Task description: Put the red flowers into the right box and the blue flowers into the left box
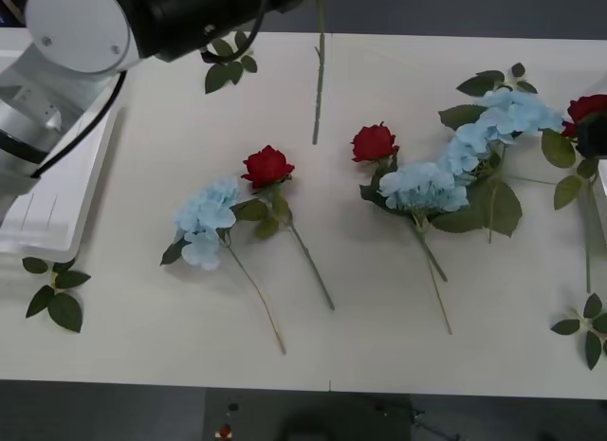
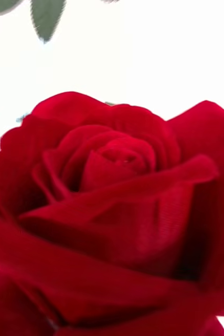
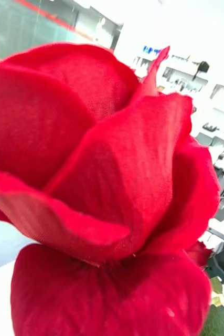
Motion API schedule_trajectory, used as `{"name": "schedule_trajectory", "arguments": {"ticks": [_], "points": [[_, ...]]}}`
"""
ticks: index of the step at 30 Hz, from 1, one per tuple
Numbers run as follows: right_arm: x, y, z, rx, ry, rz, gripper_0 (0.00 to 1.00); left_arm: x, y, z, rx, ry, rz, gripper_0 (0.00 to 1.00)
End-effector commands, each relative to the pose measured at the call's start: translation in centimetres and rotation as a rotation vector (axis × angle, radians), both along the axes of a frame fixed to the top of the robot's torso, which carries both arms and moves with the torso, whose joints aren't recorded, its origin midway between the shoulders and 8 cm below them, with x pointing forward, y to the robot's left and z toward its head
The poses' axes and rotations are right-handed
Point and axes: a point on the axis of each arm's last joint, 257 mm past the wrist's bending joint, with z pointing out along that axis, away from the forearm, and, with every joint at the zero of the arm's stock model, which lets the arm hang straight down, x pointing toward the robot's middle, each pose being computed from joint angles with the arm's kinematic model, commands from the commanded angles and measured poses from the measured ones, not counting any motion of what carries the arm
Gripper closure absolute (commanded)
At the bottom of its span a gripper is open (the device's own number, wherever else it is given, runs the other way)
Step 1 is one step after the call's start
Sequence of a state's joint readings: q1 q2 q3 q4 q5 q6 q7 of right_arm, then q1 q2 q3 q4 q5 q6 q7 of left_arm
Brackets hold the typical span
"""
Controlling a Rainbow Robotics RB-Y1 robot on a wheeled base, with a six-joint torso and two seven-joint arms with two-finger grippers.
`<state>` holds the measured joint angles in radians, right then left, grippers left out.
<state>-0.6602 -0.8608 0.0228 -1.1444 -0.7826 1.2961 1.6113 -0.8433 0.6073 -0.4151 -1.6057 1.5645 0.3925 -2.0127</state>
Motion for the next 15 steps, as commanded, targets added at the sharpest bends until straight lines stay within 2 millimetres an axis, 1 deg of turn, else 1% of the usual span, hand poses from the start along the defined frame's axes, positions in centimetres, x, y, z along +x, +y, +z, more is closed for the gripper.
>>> {"name": "schedule_trajectory", "arguments": {"ticks": [1, 5, 7, 10, 12, 13, 15], "points": [[0.7, -2.5, 4.9, -0.114, -0.060, 0.080, 1.00, -2.1, -4.3, 1.7, -0.043, -0.041, -0.054, 1.00], [0.5, -5.3, 6.7, -0.203, -0.078, 0.090, 1.00, -2.9, -5.8, 1.8, -0.039, -0.060, -0.072, 1.00], [0.7, -7.3, 8.7, -0.310, -0.105, 0.114, 1.00, -3.5, -6.3, 1.9, -0.040, -0.065, -0.085, 1.00], [1.8, -9.1, 11.6, -0.462, -0.158, 0.142, 1.00, -3.8, -6.5, 1.9, -0.041, -0.064, -0.093, 1.00], [2.3, -9.7, 13.0, -0.533, -0.170, 0.140, 1.00, -3.9, -6.6, 2.0, -0.045, -0.062, -0.097, 1.00], [2.4, -10.6, 13.8, -0.600, -0.158, 0.131, 1.00, -3.9, -6.6, 2.0, -0.047, -0.060, -0.099, 1.00], [2.5, -11.8, 14.5, -0.676, -0.148, 0.118, 1.00, -3.9, -6.6, 1.9, -0.046, -0.060, -0.097, 1.00]]}}
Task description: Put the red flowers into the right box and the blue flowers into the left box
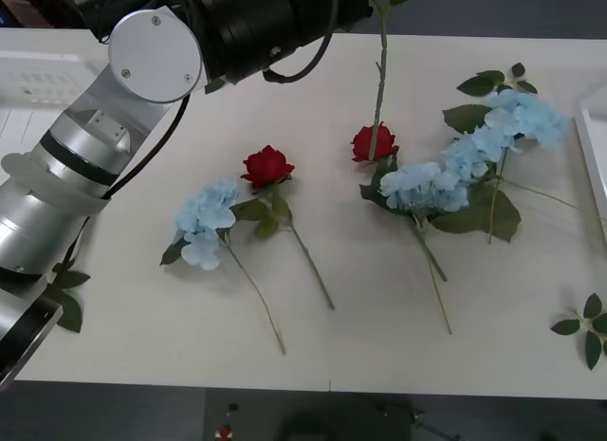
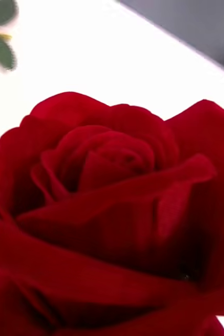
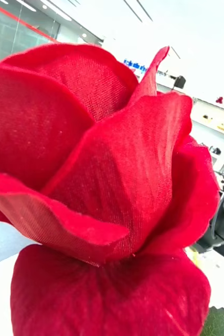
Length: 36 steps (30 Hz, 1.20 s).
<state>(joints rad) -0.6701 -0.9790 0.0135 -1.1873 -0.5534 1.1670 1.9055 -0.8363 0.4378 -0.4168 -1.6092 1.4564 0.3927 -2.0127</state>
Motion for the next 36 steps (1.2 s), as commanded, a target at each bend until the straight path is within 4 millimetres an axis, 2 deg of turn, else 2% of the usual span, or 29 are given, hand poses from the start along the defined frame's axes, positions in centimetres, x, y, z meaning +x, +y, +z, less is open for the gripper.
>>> {"name": "schedule_trajectory", "arguments": {"ticks": [1, 6, 12, 19, 20, 21, 22, 24, 26, 30, 33, 35, 36], "points": [[1.3, -2.4, 5.5, -0.208, -0.053, -0.016, 1.00, -1.6, -0.7, 2.1, -0.003, -0.043, -0.030, 1.00], [1.5, -5.9, 3.6, -0.246, -0.071, -0.064, 1.00, -1.6, -0.8, 1.9, 0.001, -0.041, -0.032, 1.00], [1.8, -9.8, -0.5, -0.291, -0.116, -0.081, 1.00, -1.6, -0.8, 2.0, -0.001, -0.042, -0.032, 1.00], [0.8, -11.9, -2.4, -0.283, -0.124, -0.120, 1.00, -1.6, -0.8, 1.9, 0.000, -0.038, -0.034, 1.00], [0.6, -12.1, -2.7, -0.279, -0.120, -0.126, 0.96, -1.6, -0.8, 1.9, -0.001, -0.039, -0.034, 1.00], [0.4, -12.3, -3.0, -0.272, -0.115, -0.134, 0.81, -1.6, -0.9, 2.0, -0.001, -0.040, -0.034, 1.00], [0.4, -12.3, -3.0, -0.266, -0.117, -0.138, 0.72, -1.6, -0.8, 1.9, 0.000, -0.040, -0.033, 1.00], [0.3, -12.2, -3.4, -0.245, -0.120, -0.144, 0.47, -1.6, -0.8, 1.9, 0.000, -0.040, -0.033, 1.00], [0.3, -12.1, -3.6, -0.241, -0.119, -0.144, 0.33, -1.6, -0.8, 1.9, 0.000, -0.040, -0.033, 1.00], [0.4, -11.9, -3.9, -0.226, -0.120, -0.145, 0.21, -1.6, -0.8, 1.9, 0.000, -0.040, -0.033, 1.00], [0.5, -11.0, -4.8, -0.142, -0.129, -0.152, 0.09, -1.6, -0.8, 1.9, 0.000, -0.040, -0.033, 1.00], [0.9, -9.1, -5.9, -0.050, -0.125, -0.129, 0.01, -1.6, -0.8, 1.9, 0.000, -0.040, -0.033, 1.00], [1.2, -8.3, -6.1, -0.020, -0.130, -0.114, 0.00, -1.6, -0.8, 1.9, 0.000, -0.040, -0.033, 1.00]]}}
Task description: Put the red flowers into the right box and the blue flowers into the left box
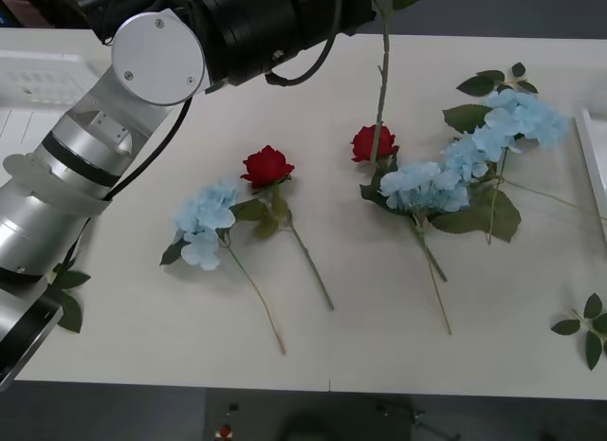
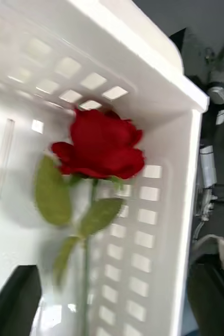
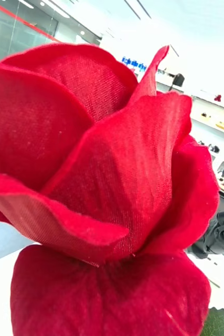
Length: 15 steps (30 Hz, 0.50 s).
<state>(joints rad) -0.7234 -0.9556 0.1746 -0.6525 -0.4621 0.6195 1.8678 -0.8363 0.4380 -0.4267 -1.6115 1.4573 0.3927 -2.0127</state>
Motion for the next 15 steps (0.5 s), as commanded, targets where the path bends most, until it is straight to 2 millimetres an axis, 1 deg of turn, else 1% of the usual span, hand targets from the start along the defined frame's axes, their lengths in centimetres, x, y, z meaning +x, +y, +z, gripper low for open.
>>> {"name": "schedule_trajectory", "arguments": {"ticks": [1, 2, 3, 4, 5, 6, 7, 8, 9, 11, 12, 14, 15], "points": [[2.5, 4.8, 0.8, 0.168, -0.062, 0.087, 0.00, -1.4, -0.5, 2.2, -0.007, -0.042, -0.025, 1.00], [3.1, 7.1, 0.9, 0.239, -0.083, 0.139, 0.00, -1.4, -0.5, 2.2, -0.007, -0.042, -0.025, 1.00], [3.3, 8.2, 0.9, 0.273, -0.091, 0.165, 0.00, -1.4, -0.5, 2.2, -0.007, -0.042, -0.025, 1.00], [3.4, 10.7, 1.1, 0.335, -0.106, 0.223, 0.00, -1.4, -0.5, 2.2, -0.007, -0.042, -0.025, 1.00], [3.3, 13.2, 1.5, 0.396, -0.119, 0.284, 0.00, -1.4, -0.5, 2.2, -0.007, -0.042, -0.025, 1.00], [3.0, 14.4, 1.6, 0.425, -0.124, 0.312, 0.00, -1.4, -0.5, 2.2, -0.007, -0.042, -0.025, 1.00], [2.7, 16.9, 2.2, 0.486, -0.141, 0.374, 0.00, -1.4, -0.5, 2.2, -0.007, -0.042, -0.025, 1.00], [2.1, 19.3, 2.7, 0.536, -0.152, 0.435, 0.00, -1.4, -0.5, 2.2, -0.007, -0.042, -0.025, 1.00], [1.8, 20.6, 3.1, 0.560, -0.159, 0.467, 0.00, -1.4, -0.5, 2.2, -0.007, -0.042, -0.025, 1.00], [0.0, 25.1, 4.1, 0.652, -0.187, 0.581, 0.00, -1.4, -0.5, 2.2, -0.007, -0.042, -0.025, 1.00], [-0.5, 26.2, 4.3, 0.675, -0.194, 0.605, 0.00, -1.4, -0.5, 2.2, -0.007, -0.042, -0.025, 1.00], [-2.6, 30.3, 5.4, 0.764, -0.228, 0.695, 0.00, -1.4, -0.5, 2.2, -0.007, -0.042, -0.025, 1.00], [-3.0, 31.2, 5.8, 0.784, -0.237, 0.715, 0.00, -1.4, -0.5, 2.2, -0.007, -0.042, -0.025, 1.00]]}}
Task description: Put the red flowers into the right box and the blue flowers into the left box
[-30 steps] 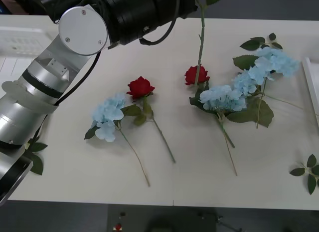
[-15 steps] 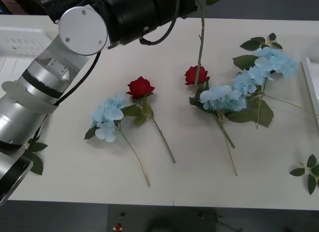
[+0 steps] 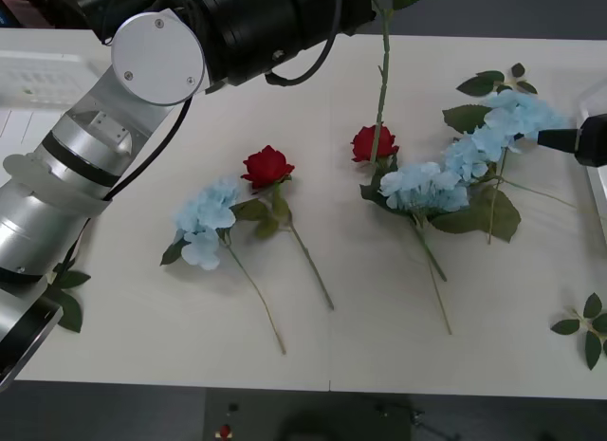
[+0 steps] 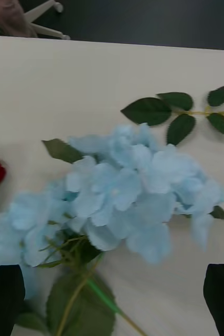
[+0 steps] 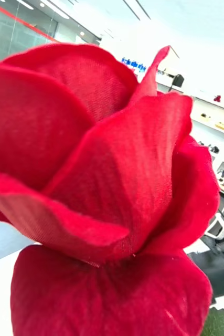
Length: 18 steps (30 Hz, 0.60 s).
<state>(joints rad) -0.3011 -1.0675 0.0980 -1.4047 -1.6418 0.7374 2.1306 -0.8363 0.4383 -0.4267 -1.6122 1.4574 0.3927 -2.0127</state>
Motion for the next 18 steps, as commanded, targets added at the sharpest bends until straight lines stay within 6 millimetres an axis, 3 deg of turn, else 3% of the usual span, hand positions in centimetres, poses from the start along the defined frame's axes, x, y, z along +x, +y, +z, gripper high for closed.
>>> {"name": "schedule_trajectory", "arguments": {"ticks": [1, 8, 13, 18], "points": [[-2.6, 4.0, 4.2, 0.086, -0.118, 0.110, 0.00, -1.3, -0.5, 2.2, -0.007, -0.041, -0.025, 1.00], [-6.6, 13.1, 8.9, 0.345, -0.265, 0.268, 0.00, -1.3, -0.5, 2.2, -0.007, -0.041, -0.025, 1.00], [-8.1, 18.8, 10.8, 0.468, -0.341, 0.349, 0.00, -1.3, -0.5, 2.2, -0.007, -0.041, -0.025, 1.00], [-8.7, 24.9, 11.2, 0.501, -0.373, 0.439, 0.00, -1.3, -0.5, 2.2, -0.007, -0.041, -0.025, 1.00]]}}
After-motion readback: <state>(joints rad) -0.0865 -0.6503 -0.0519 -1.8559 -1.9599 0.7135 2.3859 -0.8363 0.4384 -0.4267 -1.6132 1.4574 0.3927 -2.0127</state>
